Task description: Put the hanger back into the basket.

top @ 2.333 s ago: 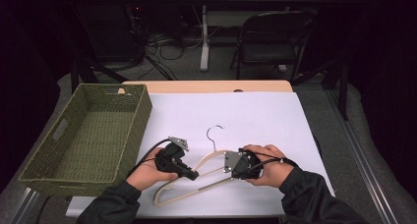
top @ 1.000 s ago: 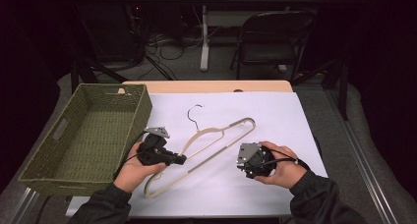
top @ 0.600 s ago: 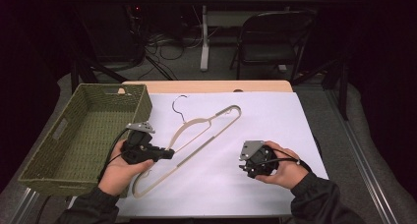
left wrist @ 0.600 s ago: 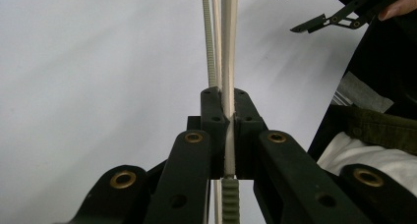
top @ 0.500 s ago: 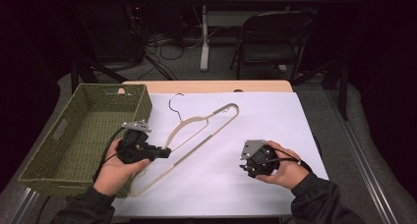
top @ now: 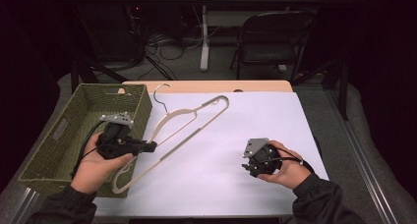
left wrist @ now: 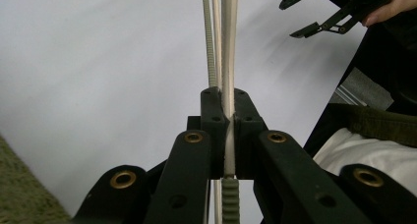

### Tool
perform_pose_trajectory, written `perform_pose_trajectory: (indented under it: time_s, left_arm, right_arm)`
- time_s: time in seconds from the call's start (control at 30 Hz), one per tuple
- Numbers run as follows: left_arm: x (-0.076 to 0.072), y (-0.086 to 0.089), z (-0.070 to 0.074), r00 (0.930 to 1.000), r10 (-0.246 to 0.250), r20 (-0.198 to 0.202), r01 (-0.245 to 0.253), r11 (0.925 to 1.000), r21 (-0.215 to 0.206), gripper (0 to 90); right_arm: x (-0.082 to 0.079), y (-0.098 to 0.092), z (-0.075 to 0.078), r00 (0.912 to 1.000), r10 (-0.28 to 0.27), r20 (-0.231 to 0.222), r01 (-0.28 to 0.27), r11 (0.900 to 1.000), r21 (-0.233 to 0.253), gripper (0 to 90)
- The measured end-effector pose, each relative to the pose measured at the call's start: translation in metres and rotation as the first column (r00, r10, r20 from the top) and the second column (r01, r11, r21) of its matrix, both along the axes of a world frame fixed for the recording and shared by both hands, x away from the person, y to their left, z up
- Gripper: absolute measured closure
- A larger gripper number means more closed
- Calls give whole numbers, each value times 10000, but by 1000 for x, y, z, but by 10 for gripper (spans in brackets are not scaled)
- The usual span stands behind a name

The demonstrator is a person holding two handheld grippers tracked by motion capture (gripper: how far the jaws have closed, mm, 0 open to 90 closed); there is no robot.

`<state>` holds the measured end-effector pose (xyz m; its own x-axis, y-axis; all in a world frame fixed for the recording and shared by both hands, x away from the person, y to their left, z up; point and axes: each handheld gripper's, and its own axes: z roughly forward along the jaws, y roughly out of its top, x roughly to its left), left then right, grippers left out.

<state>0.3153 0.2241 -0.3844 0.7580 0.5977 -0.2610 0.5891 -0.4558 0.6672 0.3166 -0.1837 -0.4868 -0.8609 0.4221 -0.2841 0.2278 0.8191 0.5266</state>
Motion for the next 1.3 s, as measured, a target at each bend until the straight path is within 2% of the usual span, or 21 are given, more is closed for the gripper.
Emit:
perform_pose_trajectory:
  time_s: [0.2, 0.23, 0.43, 0.5, 0.57, 0.6, 0.63, 0.77, 0.8, 0.87, 0.9, 0.93, 0.97, 1.0, 1.03, 1.07, 1.13, 1.17, 1.23, 1.27, 1.3]
  left_arm:
    - [3, 21, 18, 9994, 235, 273, -241, 9995, 222, 873]
    - [4, 29, 22, 9989, 260, 392, -270, 9994, 235, 874]
    - [7, 49, 31, 9984, 283, 480, -295, 9993, 243, 874]
    - [10, 63, 34, 9980, 258, 568, -271, 9994, 217, 874]
    - [11, 67, 35, 9972, 232, 707, -254, 9992, 302, 874]
    - [12, 77, 36, 9975, 275, 645, -290, 9993, 227, 874]
    - [12, 77, 36, 9975, 275, 645, -290, 9993, 227, 874]
    - [15, 96, 34, 9962, 544, 682, -559, 9982, 212, 874]
    - [17, 106, 32, 9954, 607, 735, -626, 9978, 235, 874]
    - [18, 112, 31, 9952, 657, 728, -674, 9975, 208, 874]
    - [20, 123, 29, 9940, 810, 736, -823, 9965, 148, 874]
    - [20, 123, 29, 9940, 810, 736, -823, 9965, 148, 874]
    - [22, 134, 29, 9931, 898, 756, -909, 9958, 117, 874]
    - [22, 134, 29, 9931, 898, 756, -909, 9958, 117, 874]
    - [24, 145, 29, 9917, 1026, 777, -1041, 9944, 158, 874]
    - [24, 145, 29, 9917, 1026, 777, -1041, 9944, 158, 874]
    - [26, 156, 30, 9894, 1180, 845, -1201, 9926, 198, 874]
    - [29, 166, 29, 9865, 1429, 798, -1443, 9894, 128, 874]
    - [32, 173, 28, 9856, 1509, 766, -1525, 9882, 147, 874]
    - [33, 176, 27, 9856, 1507, 766, -1527, 9880, 212, 874]
    - [35, 178, 26, 9852, 1542, 752, -1565, 9874, 252, 874]
  right_arm:
    - [1, -3, -2, 9999, -97, -63, 97, 10000, -1, 464]
    - [2, -4, -3, 9999, -139, -48, 139, 9999, -49, 464]
    - [3, -6, -5, 9997, -221, -91, 221, 9998, 3, 465]
    - [3, -6, -5, 9995, -311, -44, 310, 9994, -121, 465]
    - [3, -7, -4, 9994, -304, -160, 300, 9993, -238, 465]
    - [4, -7, -6, 9996, -274, -102, 275, 9996, 17, 465]
    - [4, -7, -6, 9996, -274, -102, 275, 9996, 17, 465]
    - [4, -6, -5, 9992, -328, -225, 321, 9991, -294, 465]
    - [5, -6, -7, 9995, -281, -134, 280, 9996, -65, 465]
    - [5, -6, -7, 9996, -268, -129, 267, 9996, -75, 465]
    - [5, -6, -8, 9995, -296, -140, 295, 9995, -63, 465]
    - [5, -6, -8, 9995, -296, -140, 295, 9995, -63, 465]
    - [5, -7, -9, 9992, -360, -179, 358, 9993, -94, 465]
    - [5, -7, -9, 9992, -360, -179, 358, 9993, -94, 465]
    - [5, -7, -10, 9990, -391, -230, 390, 9992, -42, 465]
    - [5, -7, -10, 9990, -391, -230, 390, 9992, -42, 465]
    - [6, -7, -11, 9989, -390, -240, 387, 9992, -134, 465]
    - [6, -7, -12, 9989, -394, -249, 392, 9992, -107, 465]
    - [7, -7, -12, 9989, -398, -252, 395, 9992, -105, 465]
    - [6, -6, -11, 9985, -510, -183, 501, 9977, -463, 465]
    - [7, -6, -13, 9989, -377, -282, 373, 9992, -131, 465]
